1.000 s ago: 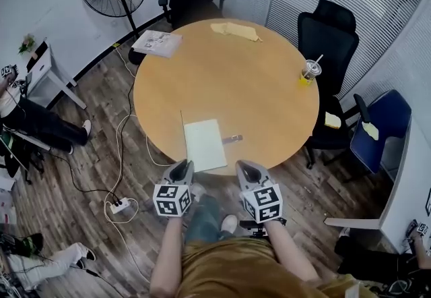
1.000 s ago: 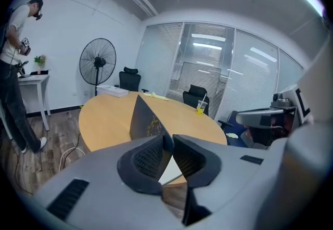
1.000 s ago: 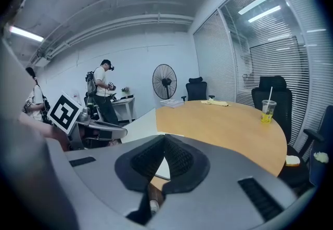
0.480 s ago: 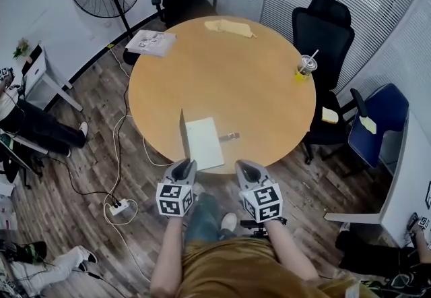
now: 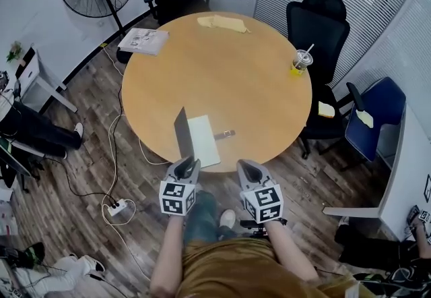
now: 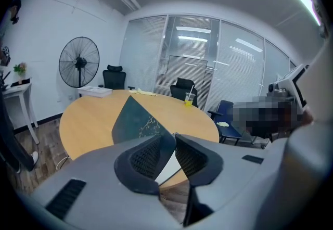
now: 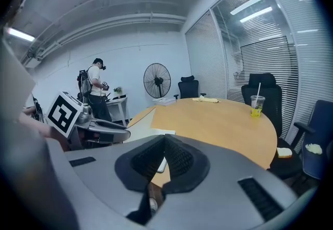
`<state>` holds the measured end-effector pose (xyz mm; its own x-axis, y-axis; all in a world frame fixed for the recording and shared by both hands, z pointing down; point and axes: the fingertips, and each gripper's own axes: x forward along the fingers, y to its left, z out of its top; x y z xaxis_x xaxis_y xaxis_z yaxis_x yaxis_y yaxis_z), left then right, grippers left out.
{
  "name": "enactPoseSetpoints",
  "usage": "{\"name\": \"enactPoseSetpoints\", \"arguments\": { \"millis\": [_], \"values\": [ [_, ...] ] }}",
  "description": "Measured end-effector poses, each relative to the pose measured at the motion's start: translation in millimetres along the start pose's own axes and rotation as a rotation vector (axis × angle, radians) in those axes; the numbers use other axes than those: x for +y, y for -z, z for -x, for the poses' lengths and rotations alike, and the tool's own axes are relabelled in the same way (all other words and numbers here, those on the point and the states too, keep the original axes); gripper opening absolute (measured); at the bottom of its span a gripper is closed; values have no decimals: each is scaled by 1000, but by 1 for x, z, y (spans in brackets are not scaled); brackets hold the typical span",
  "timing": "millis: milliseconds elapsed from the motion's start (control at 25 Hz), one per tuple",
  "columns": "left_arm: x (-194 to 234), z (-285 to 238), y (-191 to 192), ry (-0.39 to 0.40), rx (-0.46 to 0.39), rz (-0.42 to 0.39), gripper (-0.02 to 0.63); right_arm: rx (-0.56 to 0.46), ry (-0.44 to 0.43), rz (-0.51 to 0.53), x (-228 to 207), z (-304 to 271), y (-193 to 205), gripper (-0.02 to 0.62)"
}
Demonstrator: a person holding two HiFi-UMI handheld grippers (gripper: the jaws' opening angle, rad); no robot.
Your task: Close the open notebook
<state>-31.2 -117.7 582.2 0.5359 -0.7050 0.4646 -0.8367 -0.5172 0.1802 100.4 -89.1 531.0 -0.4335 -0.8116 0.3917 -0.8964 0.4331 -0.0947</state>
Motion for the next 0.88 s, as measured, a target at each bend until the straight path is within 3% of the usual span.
{"name": "enactPoseSetpoints", "arguments": {
  "millis": [880],
  "values": [
    [-26, -35, 14, 113, 47, -37, 123, 47, 96, -55, -29, 10, 23, 12]
  ]
}}
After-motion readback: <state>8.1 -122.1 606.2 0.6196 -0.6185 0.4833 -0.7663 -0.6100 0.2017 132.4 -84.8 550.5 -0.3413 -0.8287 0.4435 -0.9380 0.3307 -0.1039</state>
